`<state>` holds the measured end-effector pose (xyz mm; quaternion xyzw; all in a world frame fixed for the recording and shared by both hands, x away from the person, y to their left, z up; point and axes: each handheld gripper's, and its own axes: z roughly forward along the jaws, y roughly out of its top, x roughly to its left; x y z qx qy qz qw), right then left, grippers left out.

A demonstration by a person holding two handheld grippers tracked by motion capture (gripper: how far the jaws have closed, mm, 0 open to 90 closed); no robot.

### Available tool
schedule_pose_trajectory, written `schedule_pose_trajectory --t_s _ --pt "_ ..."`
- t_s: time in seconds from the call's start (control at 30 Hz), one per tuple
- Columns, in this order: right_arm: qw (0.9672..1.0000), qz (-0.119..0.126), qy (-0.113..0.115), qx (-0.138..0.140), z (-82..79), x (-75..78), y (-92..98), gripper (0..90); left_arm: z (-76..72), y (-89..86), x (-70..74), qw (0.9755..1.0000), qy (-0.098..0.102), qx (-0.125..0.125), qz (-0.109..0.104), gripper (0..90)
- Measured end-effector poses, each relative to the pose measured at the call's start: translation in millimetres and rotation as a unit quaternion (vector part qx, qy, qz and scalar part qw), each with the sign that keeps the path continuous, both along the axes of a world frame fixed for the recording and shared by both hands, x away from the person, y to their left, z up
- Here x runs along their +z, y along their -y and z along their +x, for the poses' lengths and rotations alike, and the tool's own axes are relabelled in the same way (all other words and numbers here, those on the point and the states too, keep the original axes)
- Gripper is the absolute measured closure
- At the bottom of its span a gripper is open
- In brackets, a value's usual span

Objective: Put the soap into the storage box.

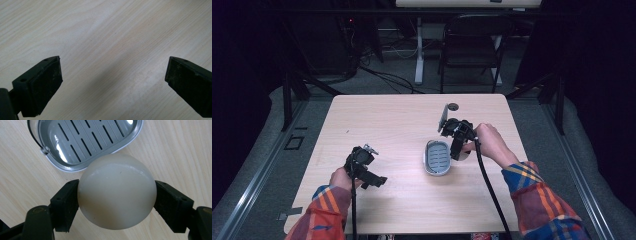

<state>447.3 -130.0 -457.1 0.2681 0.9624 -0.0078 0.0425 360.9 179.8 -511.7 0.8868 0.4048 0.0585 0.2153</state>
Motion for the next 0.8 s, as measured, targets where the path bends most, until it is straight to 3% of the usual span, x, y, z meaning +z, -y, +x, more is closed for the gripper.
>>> schedule_pose_trajectory --t_s 0.8 --pt "0.9995 0.012 -0.003 0.028 8.3 -0.4 -39.6 24.5 -0.1 0.8 -0.5 1.0000 0.000 -0.001 0.003 1.5"
